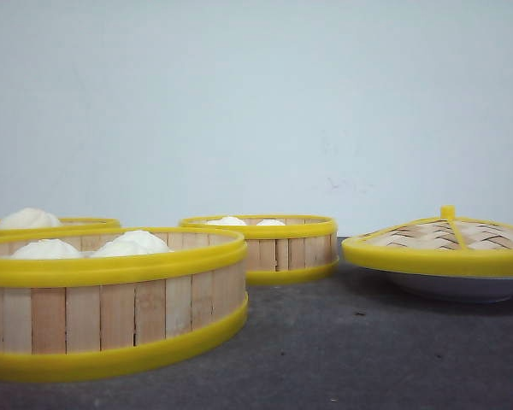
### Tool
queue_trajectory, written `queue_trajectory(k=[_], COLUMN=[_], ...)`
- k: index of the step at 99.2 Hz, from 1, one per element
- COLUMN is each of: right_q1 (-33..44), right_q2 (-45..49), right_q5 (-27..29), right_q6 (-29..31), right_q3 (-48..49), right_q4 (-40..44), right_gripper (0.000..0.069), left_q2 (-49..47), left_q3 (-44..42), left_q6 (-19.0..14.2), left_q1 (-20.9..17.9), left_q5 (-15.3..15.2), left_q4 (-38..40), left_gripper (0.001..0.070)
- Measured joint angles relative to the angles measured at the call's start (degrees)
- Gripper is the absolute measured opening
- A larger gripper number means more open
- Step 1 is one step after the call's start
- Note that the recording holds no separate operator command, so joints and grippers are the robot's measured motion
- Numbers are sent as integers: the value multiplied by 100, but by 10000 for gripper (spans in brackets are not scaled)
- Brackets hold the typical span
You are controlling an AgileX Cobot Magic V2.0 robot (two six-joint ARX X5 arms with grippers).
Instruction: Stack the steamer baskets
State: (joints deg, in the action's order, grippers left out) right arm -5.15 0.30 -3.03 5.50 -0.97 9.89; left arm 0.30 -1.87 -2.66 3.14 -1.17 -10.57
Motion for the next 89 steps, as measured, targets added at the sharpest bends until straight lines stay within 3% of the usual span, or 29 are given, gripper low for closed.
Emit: queue_trajectory(k=[8,24,44,59,89], right_q1=[0,0,0,0,0], right_q2=[0,13,291,1134,3163], right_q5=[-4,-20,-46,-46,-48], right_q6=[197,748,1121,1064,431], right_q3=[0,-334,-1810,-2850,-4472], right_q4=[-31,146,393,1080,2570], right_gripper=[8,8,8,8,8], left_q2=[0,2,240,1029,2876], left_q3=[0,-142,-1456,-2555,-4376], left_q6=[-199,-938,-1351,-1279,-544], left_q1=[0,0,0,0,0], left_q5=[2,166,262,262,262], left_q4=[13,122,-76,-708,-2212], left_gripper=[18,18,18,18,18])
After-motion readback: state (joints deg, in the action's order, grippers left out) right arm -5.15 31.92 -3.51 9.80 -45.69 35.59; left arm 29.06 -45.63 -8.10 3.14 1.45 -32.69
